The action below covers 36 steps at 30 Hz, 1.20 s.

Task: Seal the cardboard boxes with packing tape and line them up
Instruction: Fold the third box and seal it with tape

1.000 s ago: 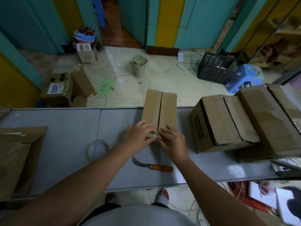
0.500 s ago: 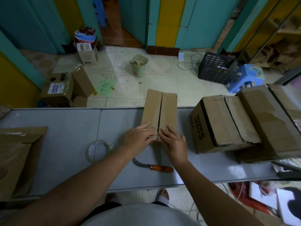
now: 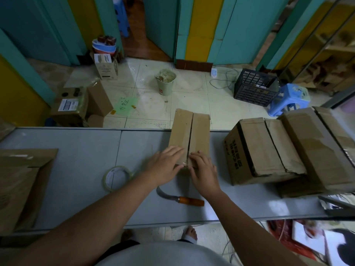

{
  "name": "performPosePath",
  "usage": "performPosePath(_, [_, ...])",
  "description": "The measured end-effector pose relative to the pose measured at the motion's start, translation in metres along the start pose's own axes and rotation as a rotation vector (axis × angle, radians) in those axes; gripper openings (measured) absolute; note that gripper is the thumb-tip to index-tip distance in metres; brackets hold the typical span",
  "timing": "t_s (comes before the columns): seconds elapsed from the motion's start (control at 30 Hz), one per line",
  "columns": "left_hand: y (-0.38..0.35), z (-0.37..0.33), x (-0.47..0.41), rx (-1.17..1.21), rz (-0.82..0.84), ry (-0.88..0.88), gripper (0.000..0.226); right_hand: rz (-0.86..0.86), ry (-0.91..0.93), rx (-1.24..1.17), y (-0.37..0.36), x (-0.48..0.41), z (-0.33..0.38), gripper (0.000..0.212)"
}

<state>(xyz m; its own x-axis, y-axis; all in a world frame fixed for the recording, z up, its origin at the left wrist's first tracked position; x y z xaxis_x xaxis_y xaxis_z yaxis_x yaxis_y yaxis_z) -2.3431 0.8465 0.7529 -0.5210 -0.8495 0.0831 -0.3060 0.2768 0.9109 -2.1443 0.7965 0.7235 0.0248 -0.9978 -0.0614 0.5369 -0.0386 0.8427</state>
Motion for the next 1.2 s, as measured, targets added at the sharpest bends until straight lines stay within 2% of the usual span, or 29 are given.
performPosePath(0.27, [-0.006, -0.006, 0.005, -0.2, 0.081, -0.042, 0.078, 0.1, 0.004, 0.081, 0.001, 0.005, 0.007, 0.056])
performPosePath(0.53, [-0.007, 0.005, 0.006, -0.099, 0.165, -0.088, 0.076, 0.174, 0.023, 0.128, 0.005, 0.006, 0.006, 0.062])
performPosePath(0.8, [0.003, 0.022, 0.016, 0.001, 0.126, -0.158, 0.068, 0.201, 0.015, 0.102, 0.009, 0.004, 0.01, 0.063])
performPosePath(0.97, [0.025, 0.059, 0.054, 0.166, -0.08, 0.074, 0.055, 0.1, 0.01, 0.047, 0.017, 0.004, 0.026, 0.057])
performPosePath(1.07, [0.029, 0.085, 0.094, 0.182, -0.192, 0.217, 0.043, 0.03, 0.137, -0.002, 0.014, 0.007, 0.05, 0.05])
performPosePath(1.13, [0.028, 0.094, 0.118, 0.169, -0.172, 0.326, 0.045, -0.021, 0.246, -0.045, 0.008, 0.007, 0.071, 0.04])
performPosePath(1.2, [0.025, 0.098, 0.132, 0.068, -0.083, 0.415, 0.056, -0.052, 0.318, -0.089, 0.0, 0.005, 0.088, 0.026])
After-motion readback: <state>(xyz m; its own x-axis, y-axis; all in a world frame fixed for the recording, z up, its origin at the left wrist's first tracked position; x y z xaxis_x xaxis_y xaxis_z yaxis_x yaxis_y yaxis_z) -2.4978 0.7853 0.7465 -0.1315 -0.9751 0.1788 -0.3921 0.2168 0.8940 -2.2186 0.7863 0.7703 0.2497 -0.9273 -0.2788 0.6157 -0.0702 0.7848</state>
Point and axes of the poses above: each hand's wrist, its own x-axis away from the middle knuckle, its own y-axis out of the back of the hand, z = x × y, the point moved 1 cm from there along -x, towards the middle knuckle, and after that the axes turned 2 degrees about x, right-handed, at the moved point
